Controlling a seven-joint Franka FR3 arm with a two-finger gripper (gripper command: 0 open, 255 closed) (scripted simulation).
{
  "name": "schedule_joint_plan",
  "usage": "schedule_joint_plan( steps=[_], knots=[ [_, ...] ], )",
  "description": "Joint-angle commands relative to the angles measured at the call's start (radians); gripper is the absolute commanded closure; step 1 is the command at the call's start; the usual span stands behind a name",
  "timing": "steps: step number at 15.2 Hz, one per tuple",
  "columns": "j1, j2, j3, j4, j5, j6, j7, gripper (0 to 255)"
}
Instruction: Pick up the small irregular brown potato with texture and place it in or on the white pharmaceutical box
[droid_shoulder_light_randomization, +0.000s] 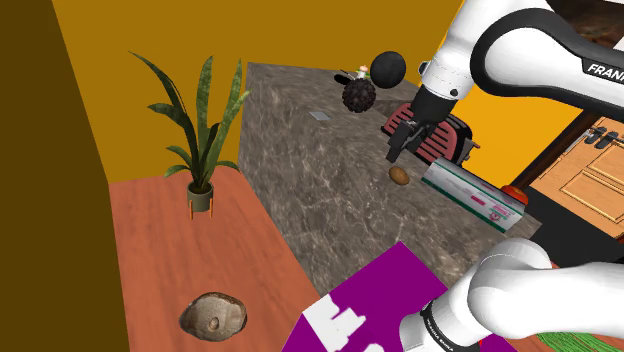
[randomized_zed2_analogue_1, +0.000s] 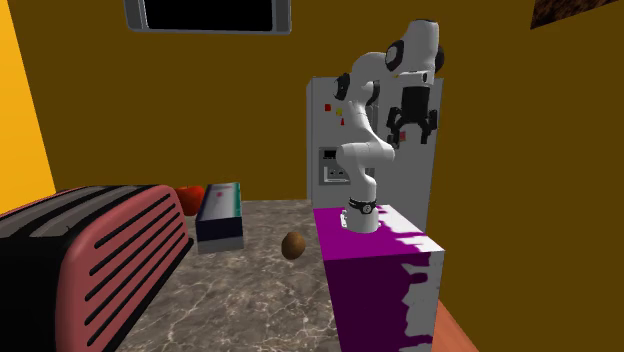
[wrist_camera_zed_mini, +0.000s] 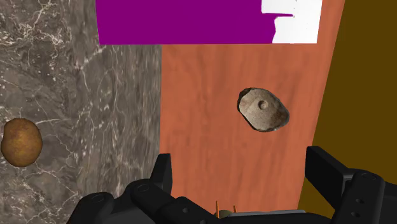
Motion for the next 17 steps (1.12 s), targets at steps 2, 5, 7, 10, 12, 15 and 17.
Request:
schedule_joint_plan(
  steps=[2,5,7,10,12,15,17],
  knots=[
    [-0.008,0.004,-0.022,-0.014,-0.010,0.020,-0.021,0],
    [-0.031,0.026,-0.087,-0.047,-0.040,0.082,-0.084,0],
    [-0.047,0.048,-0.131,-0.064,-0.058,0.125,-0.126,0],
    [-0.070,0.093,-0.198,-0.078,-0.082,0.191,-0.190,0],
    [-0.083,0.130,-0.242,-0.081,-0.094,0.235,-0.233,0],
    [-0.099,0.196,-0.309,-0.076,-0.105,0.302,-0.298,0],
    [-0.106,0.247,-0.354,-0.065,-0.107,0.345,-0.344,0]
  ],
)
